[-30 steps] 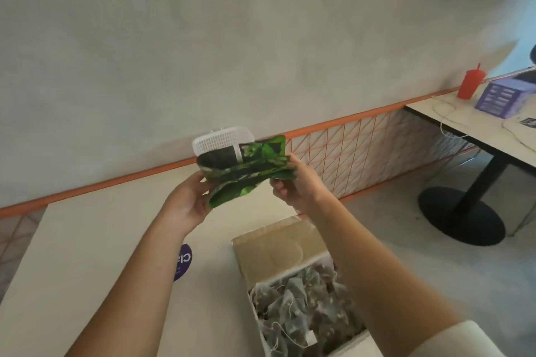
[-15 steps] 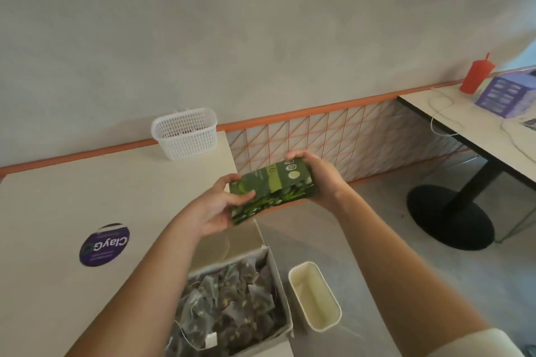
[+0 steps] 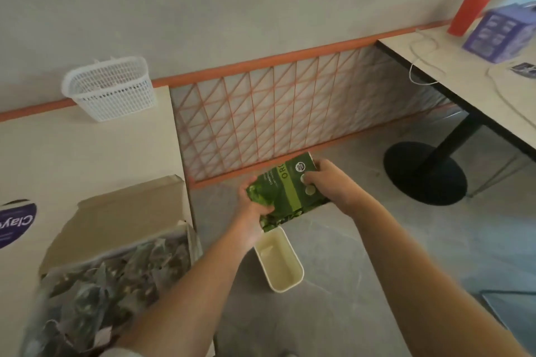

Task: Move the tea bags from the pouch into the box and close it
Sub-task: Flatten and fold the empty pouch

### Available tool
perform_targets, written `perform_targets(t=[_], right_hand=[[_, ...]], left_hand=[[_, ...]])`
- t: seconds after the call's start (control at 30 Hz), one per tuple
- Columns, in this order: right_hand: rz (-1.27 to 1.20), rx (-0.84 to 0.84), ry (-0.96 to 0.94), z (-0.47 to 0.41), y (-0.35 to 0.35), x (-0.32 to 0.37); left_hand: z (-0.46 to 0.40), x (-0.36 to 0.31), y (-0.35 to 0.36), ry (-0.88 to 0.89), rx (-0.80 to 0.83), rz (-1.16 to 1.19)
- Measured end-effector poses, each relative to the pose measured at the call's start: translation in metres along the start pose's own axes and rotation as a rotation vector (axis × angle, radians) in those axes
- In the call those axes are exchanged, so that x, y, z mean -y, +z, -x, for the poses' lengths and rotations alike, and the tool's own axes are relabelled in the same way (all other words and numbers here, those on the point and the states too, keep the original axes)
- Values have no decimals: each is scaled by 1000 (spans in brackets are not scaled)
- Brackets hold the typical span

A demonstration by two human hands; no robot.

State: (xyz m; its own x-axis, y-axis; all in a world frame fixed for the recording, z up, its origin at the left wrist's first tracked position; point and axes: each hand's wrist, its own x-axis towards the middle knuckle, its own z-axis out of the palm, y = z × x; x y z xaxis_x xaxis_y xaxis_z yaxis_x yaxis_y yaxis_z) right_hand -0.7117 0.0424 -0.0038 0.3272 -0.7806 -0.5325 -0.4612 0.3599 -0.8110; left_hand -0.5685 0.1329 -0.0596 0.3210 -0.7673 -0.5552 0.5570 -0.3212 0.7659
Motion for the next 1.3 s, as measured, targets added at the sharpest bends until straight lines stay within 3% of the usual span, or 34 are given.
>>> perform_targets(t=[0.13, 0.27, 0.47, 0.67, 0.87, 1.07, 1.3], right_hand=[[102, -153, -49, -31, 4, -59], [252, -222, -33, -62, 14, -129], [241, -188, 52, -119, 46, -250], [334, -103, 79, -175, 96, -354], [390, -1, 170, -217, 134, -416], [337, 136, 218, -210, 143, -429], [179, 54, 99, -158, 116, -351]], left_hand=[[-49, 58, 6, 91, -156, -500], [-88, 116, -9, 30, -241, -748], [-152, 190, -22, -156, -121, -829], [-206, 247, -70, -139, -166, -1021], [-236, 278, -101, -45, -200, -1324], [-237, 287, -108, -51, -195, -1402], [-190, 248, -75, -40, -187, -1320]])
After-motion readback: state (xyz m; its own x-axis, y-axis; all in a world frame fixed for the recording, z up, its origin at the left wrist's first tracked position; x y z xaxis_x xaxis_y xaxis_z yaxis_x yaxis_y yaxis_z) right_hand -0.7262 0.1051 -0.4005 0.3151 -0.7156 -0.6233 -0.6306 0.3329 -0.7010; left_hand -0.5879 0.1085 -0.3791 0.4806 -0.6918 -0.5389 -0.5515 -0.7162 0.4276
